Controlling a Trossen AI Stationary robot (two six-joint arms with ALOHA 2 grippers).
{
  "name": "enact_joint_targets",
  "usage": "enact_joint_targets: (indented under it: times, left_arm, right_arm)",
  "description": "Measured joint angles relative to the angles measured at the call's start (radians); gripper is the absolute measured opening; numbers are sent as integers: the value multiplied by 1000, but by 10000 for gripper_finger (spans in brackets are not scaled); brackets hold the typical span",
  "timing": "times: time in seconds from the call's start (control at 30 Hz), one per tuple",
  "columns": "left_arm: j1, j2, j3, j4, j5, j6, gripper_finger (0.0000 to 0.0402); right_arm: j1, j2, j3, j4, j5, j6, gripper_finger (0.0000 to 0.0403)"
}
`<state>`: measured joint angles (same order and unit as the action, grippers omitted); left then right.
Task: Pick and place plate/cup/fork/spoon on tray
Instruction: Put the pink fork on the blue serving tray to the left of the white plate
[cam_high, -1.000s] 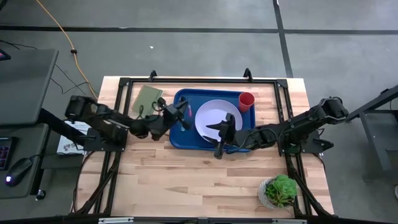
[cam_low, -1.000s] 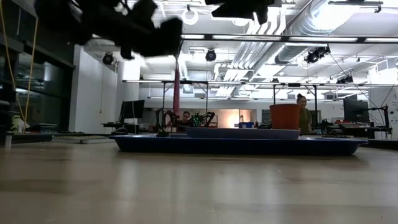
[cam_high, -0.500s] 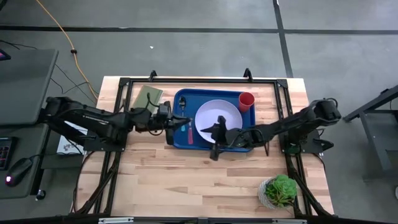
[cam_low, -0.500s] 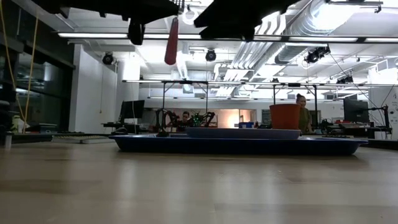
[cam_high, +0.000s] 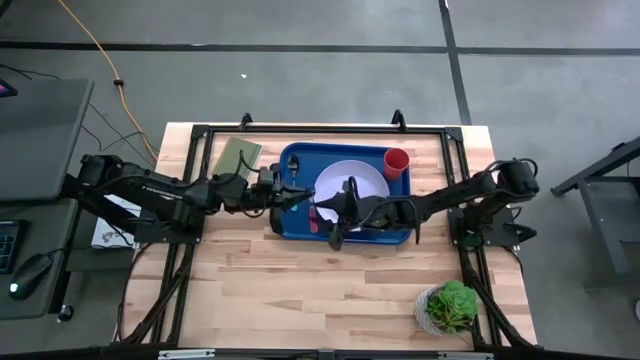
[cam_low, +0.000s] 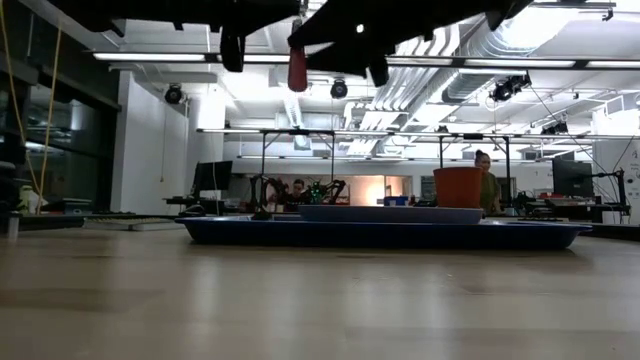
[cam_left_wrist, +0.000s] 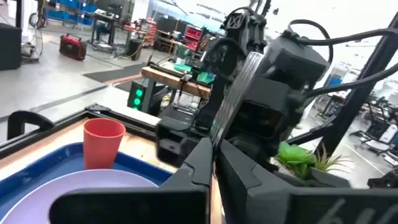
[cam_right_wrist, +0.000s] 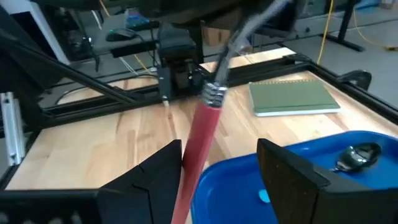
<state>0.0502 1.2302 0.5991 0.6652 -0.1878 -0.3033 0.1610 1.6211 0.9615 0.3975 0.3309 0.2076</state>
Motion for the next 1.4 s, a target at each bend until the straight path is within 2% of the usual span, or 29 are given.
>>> enact_joint_targets:
  times: [0.23, 0.57, 0.67, 0.77, 0.87, 0.97, 1.1, 1.33, 1.4]
  left_arm:
    - [-1, 0, 0, -8, 3, 0, 0]
    - [3, -1, 0, -12, -5, 1, 0]
    - [23, -37, 0, -55, -22, 10, 0]
    - [60, -102, 0, -135, -41, 9, 0]
    - [101, -150, -2, -240, -70, -1, 0]
    - [152, -154, -41, -258, -99, -60, 0]
    - [251, -51, -111, -263, -62, -216, 0]
    - [393, 211, -112, -113, 152, -388, 0]
    - [412, 274, -94, -86, 179, -417, 0]
  right_arm:
    - [-12, 19, 0, 40, -96, 19, 201]
    - [-12, 19, 0, 29, -96, 14, 201]
    - [-12, -20, 0, -59, -93, -4, 201]
    - [-6, -94, 0, -203, -31, -2, 201]
    - [21, -146, 0, -321, 84, -1, 201]
    - [56, -180, 0, -378, 176, 0, 201]
    - [91, -190, 0, -374, 230, -5, 201]
    - [96, -190, 0, -374, 244, -6, 201]
    - [94, -190, 0, -374, 245, -6, 201]
